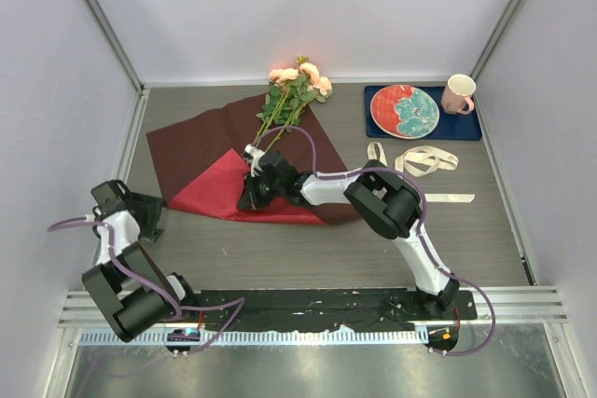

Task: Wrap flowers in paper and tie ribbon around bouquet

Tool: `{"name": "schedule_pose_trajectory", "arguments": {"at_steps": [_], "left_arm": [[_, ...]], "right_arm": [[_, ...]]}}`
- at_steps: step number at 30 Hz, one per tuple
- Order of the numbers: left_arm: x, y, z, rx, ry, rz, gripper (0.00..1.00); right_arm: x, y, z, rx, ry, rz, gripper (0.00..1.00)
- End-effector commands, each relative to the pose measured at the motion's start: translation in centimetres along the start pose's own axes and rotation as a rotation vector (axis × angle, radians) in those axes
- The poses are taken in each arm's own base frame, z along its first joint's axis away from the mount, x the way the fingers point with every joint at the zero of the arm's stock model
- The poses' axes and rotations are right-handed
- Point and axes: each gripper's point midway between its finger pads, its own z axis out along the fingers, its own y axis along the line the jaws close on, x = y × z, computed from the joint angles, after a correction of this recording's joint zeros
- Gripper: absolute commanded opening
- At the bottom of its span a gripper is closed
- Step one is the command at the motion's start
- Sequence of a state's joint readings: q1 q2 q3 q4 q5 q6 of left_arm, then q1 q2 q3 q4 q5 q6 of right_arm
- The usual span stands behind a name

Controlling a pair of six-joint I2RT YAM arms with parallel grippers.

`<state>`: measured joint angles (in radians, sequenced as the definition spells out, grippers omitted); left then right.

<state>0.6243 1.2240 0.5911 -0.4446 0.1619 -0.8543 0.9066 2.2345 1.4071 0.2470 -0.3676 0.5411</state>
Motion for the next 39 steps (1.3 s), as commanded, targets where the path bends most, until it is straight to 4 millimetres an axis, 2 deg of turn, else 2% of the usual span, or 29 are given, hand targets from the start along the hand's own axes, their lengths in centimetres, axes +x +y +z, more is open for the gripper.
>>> {"name": "schedule_pose_trajectory", "arguments": {"at_steps": [1, 5, 7, 8, 11, 12, 17, 18, 24, 27, 29, 30, 32, 33, 35, 39], "left_arm": [[1.3, -0.7, 0.1, 0.102, 0.025, -0.014, 0.7], [2.5, -0.3, 1.1, 0.112, 0.067, -0.046, 0.68], [2.5, -1.1, 1.4, 0.171, 0.057, -0.073, 0.65], [2.9, -0.6, 1.7, 0.173, 0.061, -0.084, 0.64], [2.8, -1.0, 2.1, 0.201, 0.057, -0.067, 0.59], [2.8, -1.2, 2.2, 0.207, 0.063, -0.056, 0.54], [3.6, -0.5, 3.1, 0.175, 0.114, -0.045, 0.47], [3.7, -0.5, 3.2, 0.177, 0.122, -0.042, 0.43], [4.2, 0.3, 4.3, 0.144, 0.158, -0.034, 0.23], [4.1, 0.0, 4.1, 0.154, 0.15, -0.028, 0.18], [3.9, -0.1, 4.0, 0.157, 0.142, -0.02, 0.16], [4.0, 0.0, 3.9, 0.155, 0.144, -0.018, 0.14], [4.2, -0.1, 3.9, 0.159, 0.154, -0.017, 0.13], [4.3, 0.1, 3.9, 0.155, 0.157, -0.018, 0.13], [4.4, 0.3, 4.0, 0.148, 0.162, -0.018, 0.11], [4.8, 0.5, 4.0, 0.144, 0.173, -0.016, 0.08]], "right_arm": [[-0.9, 0.3, -1.1, -0.004, -0.013, -0.005, 0.0], [-0.9, 0.4, -1.1, -0.007, -0.016, -0.002, 0.0], [-1.0, 0.4, -1.1, -0.006, -0.02, -0.003, 0.0], [-1.0, 0.3, -1.1, -0.006, -0.019, -0.003, 0.0], [-1.0, 0.4, -1.1, -0.008, -0.019, -0.003, 0.0], [-0.9, 0.3, -1.0, -0.007, -0.018, -0.003, 0.0], [-1.3, 0.6, -0.9, -0.007, -0.015, -0.01, 0.0], [-1.6, 0.8, -1.0, -0.006, -0.021, -0.009, 0.01], [-2.8, 2.6, -1.3, -0.016, -0.04, -0.021, 0.03], [-3.5, 4.2, -1.1, -0.033, -0.05, -0.044, 0.05], [-3.6, 4.8, -0.7, -0.035, -0.049, -0.058, 0.08], [-4.2, 5.9, -0.4, -0.05, -0.061, -0.074, 0.1], [-4.3, 6.4, 0.1, -0.044, -0.056, -0.088, 0.11], [-4.7, 7.3, 0.7, -0.059, -0.061, -0.1, 0.11], [-4.9, 7.8, 1.2, -0.055, -0.069, -0.111, 0.13], [-5.4, 8.7, 3.4, -0.061, -0.056, -0.131, 0.14]]}}
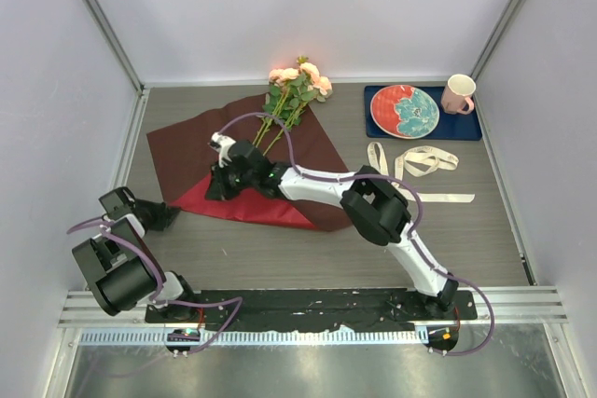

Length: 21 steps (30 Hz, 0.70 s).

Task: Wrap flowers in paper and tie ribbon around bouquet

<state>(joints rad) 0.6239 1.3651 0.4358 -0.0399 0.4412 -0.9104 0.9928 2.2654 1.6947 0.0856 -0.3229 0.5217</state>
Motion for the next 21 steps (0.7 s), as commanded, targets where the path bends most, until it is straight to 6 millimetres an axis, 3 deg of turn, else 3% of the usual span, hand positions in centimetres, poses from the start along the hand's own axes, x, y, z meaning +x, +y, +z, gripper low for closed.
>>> {"name": "schedule_pose_trajectory", "arguments": {"at_steps": [1, 3, 5, 6, 11, 16, 21], "left_arm": [[1.5, 3.3, 0.1, -0.118, 0.034, -0.003, 0.07], [1.7, 3.5, 0.1, -0.124, 0.042, 0.001, 0.03], [1.7, 3.5, 0.0, -0.127, 0.045, 0.0, 0.0], [1.9, 3.6, -0.1, -0.128, 0.053, -0.004, 0.0], [2.9, 3.9, -0.6, -0.137, 0.082, -0.013, 0.0], [4.1, 4.6, -1.4, -0.159, 0.065, -0.038, 0.0], [5.6, 4.8, -2.8, -0.218, 0.034, -0.027, 0.0]], "right_arm": [[-0.7, 1.0, 2.4, -0.003, -0.001, -0.051, 0.14], [-1.6, 1.7, 3.0, -0.01, -0.021, -0.075, 0.14], [0.0, 0.8, 4.1, 0.013, 0.028, -0.075, 0.1], [-0.6, 1.3, 4.4, 0.004, 0.017, -0.1, 0.09], [0.5, 0.4, 5.6, 0.043, 0.038, -0.145, 0.0], [1.1, 0.1, 5.5, 0.061, 0.049, -0.143, 0.0], [1.3, 0.2, 3.9, 0.084, 0.061, -0.145, 0.0]]}}
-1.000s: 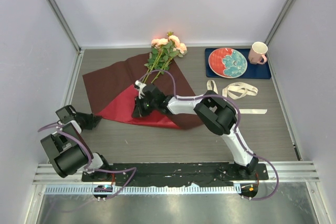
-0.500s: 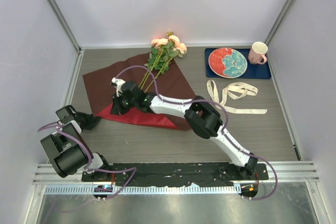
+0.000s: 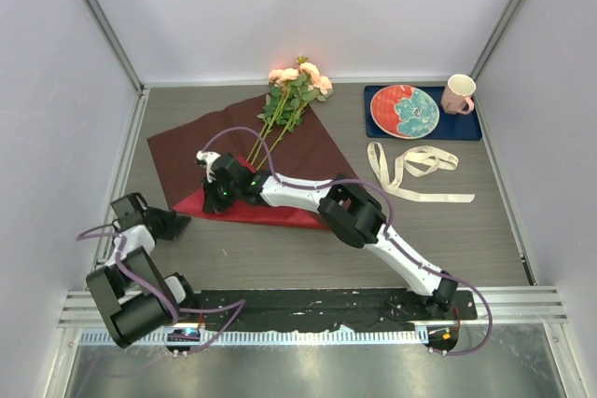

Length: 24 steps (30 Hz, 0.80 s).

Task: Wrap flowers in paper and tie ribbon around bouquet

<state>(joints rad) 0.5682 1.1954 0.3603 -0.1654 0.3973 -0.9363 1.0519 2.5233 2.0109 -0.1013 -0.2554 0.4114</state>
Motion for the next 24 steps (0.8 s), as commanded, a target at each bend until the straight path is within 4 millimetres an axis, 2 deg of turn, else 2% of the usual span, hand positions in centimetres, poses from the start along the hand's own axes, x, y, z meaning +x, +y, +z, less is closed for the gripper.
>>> {"name": "schedule_pose_trajectory", "arguments": {"at_steps": [1, 2, 4, 5, 7, 9, 12, 13, 14, 16, 17, 20, 24], "left_arm": [[2.7, 3.4, -1.1, -0.178, 0.011, -0.033, 0.0], [3.1, 4.1, -1.5, -0.222, 0.006, -0.022, 0.0], [3.1, 3.8, -2.1, -0.211, -0.017, -0.014, 0.0], [3.5, 3.9, -2.4, -0.211, -0.011, -0.014, 0.0], [3.5, 3.9, -2.8, -0.199, -0.037, -0.01, 0.0], [3.5, 4.2, -2.8, -0.198, -0.052, -0.012, 0.0], [3.0, 2.6, -2.8, -0.142, -0.058, 0.006, 0.0], [3.2, 2.0, -2.9, -0.125, -0.037, 0.007, 0.03], [3.3, 1.5, -2.9, -0.114, -0.019, 0.007, 0.14], [4.3, 0.8, -3.0, -0.081, 0.046, 0.009, 0.27], [4.7, 0.9, -3.0, -0.081, 0.065, 0.002, 0.4], [6.0, 1.8, -3.2, -0.088, 0.104, -0.042, 0.52], [6.0, 1.0, -4.0, -0.027, 0.068, -0.055, 0.64]], "right_arm": [[-2.5, 1.7, -3.0, 0.01, -0.045, -0.038, 0.0], [-1.3, 1.3, -3.2, 0.019, -0.021, -0.031, 0.0], [-2.1, 1.8, -4.8, 0.023, -0.052, -0.031, 0.0], [-0.6, 1.0, -5.0, 0.047, -0.029, -0.026, 0.0], [-1.3, 1.6, -6.2, 0.038, -0.049, -0.031, 0.0], [-1.1, 1.9, -6.7, 0.025, -0.041, -0.034, 0.0], [-1.8, 2.9, -7.3, -0.012, -0.059, -0.039, 0.0], [-2.0, 3.1, -7.3, -0.02, -0.062, -0.042, 0.0], [-2.2, 3.3, -7.1, -0.027, -0.063, -0.042, 0.0], [-2.3, 3.6, -6.8, -0.039, -0.053, -0.038, 0.0], [-2.6, 3.8, -6.7, -0.045, -0.058, -0.037, 0.0], [-3.4, 4.1, -6.7, -0.05, -0.069, -0.009, 0.0], [-4.0, 4.3, -7.0, -0.045, -0.077, 0.006, 0.0]]}}
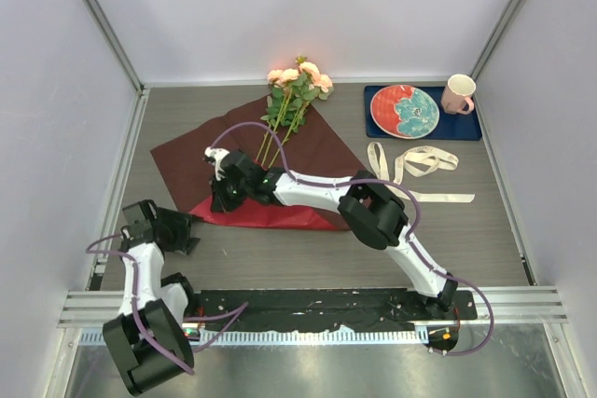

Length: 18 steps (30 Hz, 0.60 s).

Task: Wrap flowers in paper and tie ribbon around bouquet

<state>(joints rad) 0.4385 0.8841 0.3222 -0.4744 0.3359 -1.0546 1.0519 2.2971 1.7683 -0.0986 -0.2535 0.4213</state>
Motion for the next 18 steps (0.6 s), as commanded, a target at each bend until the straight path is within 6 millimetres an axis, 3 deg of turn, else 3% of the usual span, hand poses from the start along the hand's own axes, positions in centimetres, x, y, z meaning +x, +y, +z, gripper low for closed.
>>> {"name": "schedule_pose_trajectory", "arguments": {"at_steps": [1, 6, 9, 13, 18], "left_arm": [[0.8, -0.2, -0.8, 0.043, 0.002, -0.021, 0.7], [-0.7, -2.3, -0.4, 0.146, -0.065, 0.001, 0.7], [-1.5, -3.0, 0.4, 0.156, -0.069, 0.03, 0.62], [-1.9, -3.7, 1.3, 0.169, -0.049, 0.061, 0.43], [-2.4, -3.2, 1.9, 0.161, -0.078, 0.1, 0.24]], "right_arm": [[-3.9, 2.5, -1.6, -0.047, -0.086, -0.001, 0.0], [-3.1, 2.0, -1.4, -0.036, -0.069, 0.048, 0.0], [-2.6, 1.4, -1.3, -0.007, -0.073, 0.093, 0.0], [-2.5, 0.7, -1.1, 0.028, -0.085, 0.164, 0.0], [-2.1, -0.6, -0.6, 0.091, -0.095, 0.238, 0.0]]}}
